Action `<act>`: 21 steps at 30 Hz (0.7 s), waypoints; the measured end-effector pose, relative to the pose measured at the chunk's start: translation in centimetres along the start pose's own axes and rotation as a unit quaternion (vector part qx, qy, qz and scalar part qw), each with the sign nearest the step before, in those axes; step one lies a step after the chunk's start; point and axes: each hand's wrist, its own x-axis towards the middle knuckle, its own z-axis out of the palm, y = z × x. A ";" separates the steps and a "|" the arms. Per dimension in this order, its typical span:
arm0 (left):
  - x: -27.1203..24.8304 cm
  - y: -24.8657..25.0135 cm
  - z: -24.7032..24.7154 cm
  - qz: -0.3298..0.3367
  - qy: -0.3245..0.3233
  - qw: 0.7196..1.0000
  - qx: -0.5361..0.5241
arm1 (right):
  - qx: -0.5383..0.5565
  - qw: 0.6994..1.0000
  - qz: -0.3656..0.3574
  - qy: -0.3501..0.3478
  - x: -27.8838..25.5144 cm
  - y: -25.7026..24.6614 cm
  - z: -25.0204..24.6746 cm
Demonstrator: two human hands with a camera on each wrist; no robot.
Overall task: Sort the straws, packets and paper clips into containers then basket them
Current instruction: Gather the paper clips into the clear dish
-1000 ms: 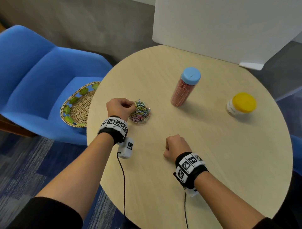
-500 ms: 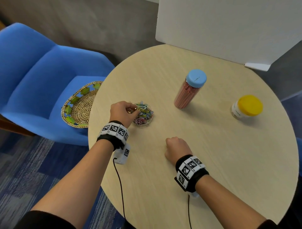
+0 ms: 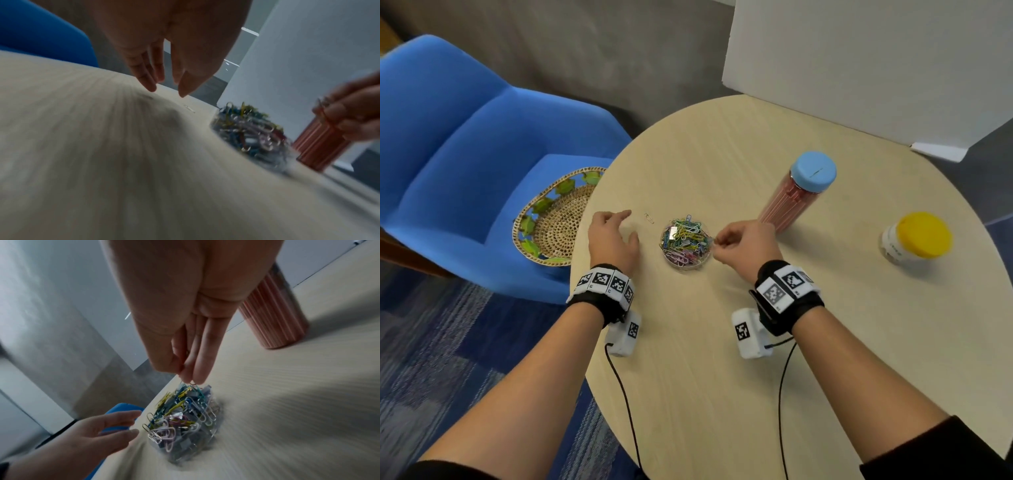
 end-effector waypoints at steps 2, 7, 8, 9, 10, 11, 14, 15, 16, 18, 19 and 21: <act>0.3 -0.2 0.1 0.051 -0.037 0.996 0.056 | -0.027 0.999 -0.025 -0.015 1.1 -0.2 0.7; -0.4 -0.6 1.1 0.191 -0.124 0.962 0.153 | -0.066 0.996 -0.048 -0.040 1.6 0.3 1.7; -0.5 -0.7 1.2 0.190 -0.126 0.960 0.162 | -0.064 0.996 -0.055 -0.036 1.5 0.3 1.8; -0.6 -0.6 1.2 0.191 -0.119 0.961 0.162 | -0.064 0.996 -0.060 -0.033 1.5 0.5 1.9; -0.7 -0.3 1.2 0.194 -0.109 0.962 0.157 | -0.065 0.995 -0.064 -0.033 1.5 0.6 2.0; -0.7 0.0 1.0 0.190 -0.101 0.966 0.145 | -0.064 0.995 -0.068 -0.034 1.5 0.7 2.1; 0.1 0.5 0.9 0.172 -0.109 0.969 0.139 | -0.057 0.994 -0.085 -0.033 1.5 1.1 2.2; 0.7 0.6 1.0 0.184 -0.128 0.961 0.160 | -0.053 0.994 -0.087 -0.033 1.4 1.2 2.2; 1.3 0.7 1.0 0.209 -0.151 0.948 0.185 | -0.048 0.995 -0.088 -0.031 1.3 1.3 2.1; 2.1 1.0 1.0 0.257 -0.194 0.919 0.226 | -0.027 0.995 -0.093 -0.013 0.9 1.4 1.8; 2.3 1.2 0.9 0.266 -0.215 0.910 0.235 | -0.013 0.996 -0.092 0.003 0.8 1.6 1.6; 2.6 1.3 0.9 0.258 -0.238 0.907 0.233 | 0.005 0.997 -0.067 0.030 0.4 2.5 1.2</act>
